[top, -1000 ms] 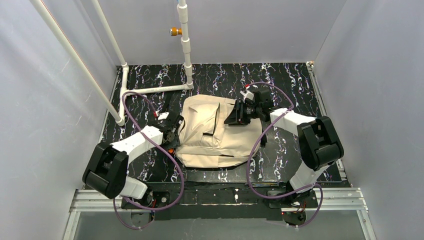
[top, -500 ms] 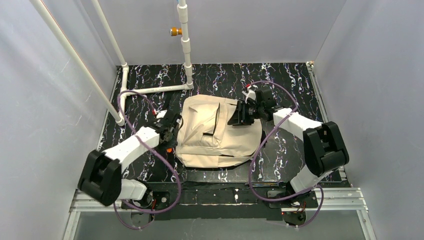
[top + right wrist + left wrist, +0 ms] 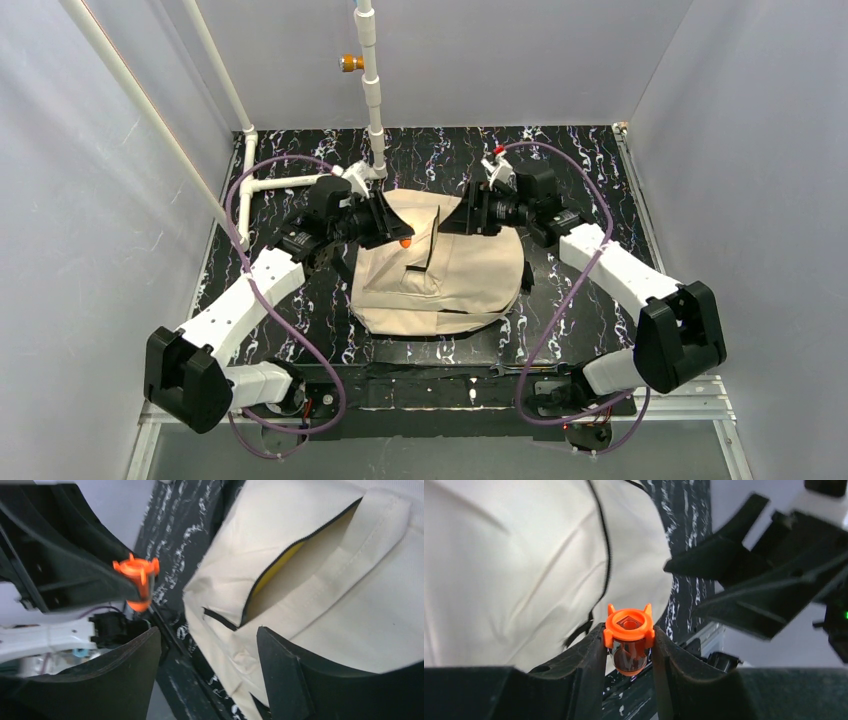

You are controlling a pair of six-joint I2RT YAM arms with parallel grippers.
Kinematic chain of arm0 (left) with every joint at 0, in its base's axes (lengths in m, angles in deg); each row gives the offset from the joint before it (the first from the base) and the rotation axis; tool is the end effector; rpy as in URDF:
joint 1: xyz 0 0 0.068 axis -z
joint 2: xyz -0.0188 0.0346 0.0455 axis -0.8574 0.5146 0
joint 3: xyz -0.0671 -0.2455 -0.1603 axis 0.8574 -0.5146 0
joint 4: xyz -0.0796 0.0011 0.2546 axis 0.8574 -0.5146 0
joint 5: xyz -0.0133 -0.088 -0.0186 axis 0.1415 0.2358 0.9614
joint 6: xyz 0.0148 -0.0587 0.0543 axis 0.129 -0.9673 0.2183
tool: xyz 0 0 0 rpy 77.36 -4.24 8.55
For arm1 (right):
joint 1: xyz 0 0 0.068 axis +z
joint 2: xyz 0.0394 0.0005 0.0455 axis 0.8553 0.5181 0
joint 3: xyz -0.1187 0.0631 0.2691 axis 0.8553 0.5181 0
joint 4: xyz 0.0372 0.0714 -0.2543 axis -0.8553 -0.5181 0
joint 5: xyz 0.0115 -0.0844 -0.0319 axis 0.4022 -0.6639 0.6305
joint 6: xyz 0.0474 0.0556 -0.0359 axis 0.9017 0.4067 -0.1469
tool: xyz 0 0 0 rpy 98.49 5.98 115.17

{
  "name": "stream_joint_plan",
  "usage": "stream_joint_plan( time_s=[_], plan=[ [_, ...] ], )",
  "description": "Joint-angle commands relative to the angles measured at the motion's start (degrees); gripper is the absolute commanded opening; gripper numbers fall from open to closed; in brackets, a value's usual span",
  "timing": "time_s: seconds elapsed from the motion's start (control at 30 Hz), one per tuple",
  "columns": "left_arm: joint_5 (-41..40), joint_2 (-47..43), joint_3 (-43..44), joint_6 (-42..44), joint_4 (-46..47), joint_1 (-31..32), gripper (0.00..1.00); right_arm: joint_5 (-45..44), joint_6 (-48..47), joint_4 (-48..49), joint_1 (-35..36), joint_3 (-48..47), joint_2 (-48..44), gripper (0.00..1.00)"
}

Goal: Pack the student bag
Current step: Pick up the personal item from the center of the board, then place the personal item in the student bag.

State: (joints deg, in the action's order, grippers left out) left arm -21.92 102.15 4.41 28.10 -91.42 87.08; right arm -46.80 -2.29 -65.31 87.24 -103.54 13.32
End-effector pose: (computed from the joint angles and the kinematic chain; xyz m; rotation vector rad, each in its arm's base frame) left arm 0.2569 -0.1582 0.3319 -0.1840 2.1670 -1.0789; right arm 0.2847 0.1972 0.3026 -0.3339 2.1457 1.2012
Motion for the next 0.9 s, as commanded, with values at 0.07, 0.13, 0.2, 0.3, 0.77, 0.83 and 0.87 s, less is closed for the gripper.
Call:
stream_joint_plan(
  time_s=[0.07, 0.13, 0.2, 0.3, 0.77, 0.83, 0.87],
  plan=[
    [14.3, -1.3, 5.0, 29.7, 4.3, 2.3, 0.22, 9.1, 14.4, 6.6, -3.4, -3.8, 0.7, 0.94],
    [13.0, -1.1, 6.6, 40.9, -0.8, 3.1, 0.22, 12.6, 17.3, 7.6, -3.3, -4.6, 1.6, 0.98],
    [13.0, -0.6, 6.7, 50.3, -3.6, 3.5, 0.22, 14.2, 19.3, 9.5, -3.2, -4.7, 2.2, 0.98],
    [11.1, 0.3, 6.8, 60.1, -6.1, 4.8, 0.21, 16.4, 21.8, 11.7, -2.8, -5.3, 3.5, 0.98],
    [11.6, 2.7, 8.4, 70.1, -6.0, 6.9, 0.17, 15.4, 32.2, 22.0, 4.0, -2.9, 6.7, 0.84],
    [11.3, 3.0, 8.8, 70.2, -5.9, 7.1, 0.17, 15.3, 32.7, 22.8, 4.8, -2.2, 6.8, 0.82],
    [11.3, 3.1, 8.9, 70.2, -5.9, 7.2, 0.16, 15.1, 32.6, 22.6, 5.2, -1.9, 6.9, 0.80]
  ],
)
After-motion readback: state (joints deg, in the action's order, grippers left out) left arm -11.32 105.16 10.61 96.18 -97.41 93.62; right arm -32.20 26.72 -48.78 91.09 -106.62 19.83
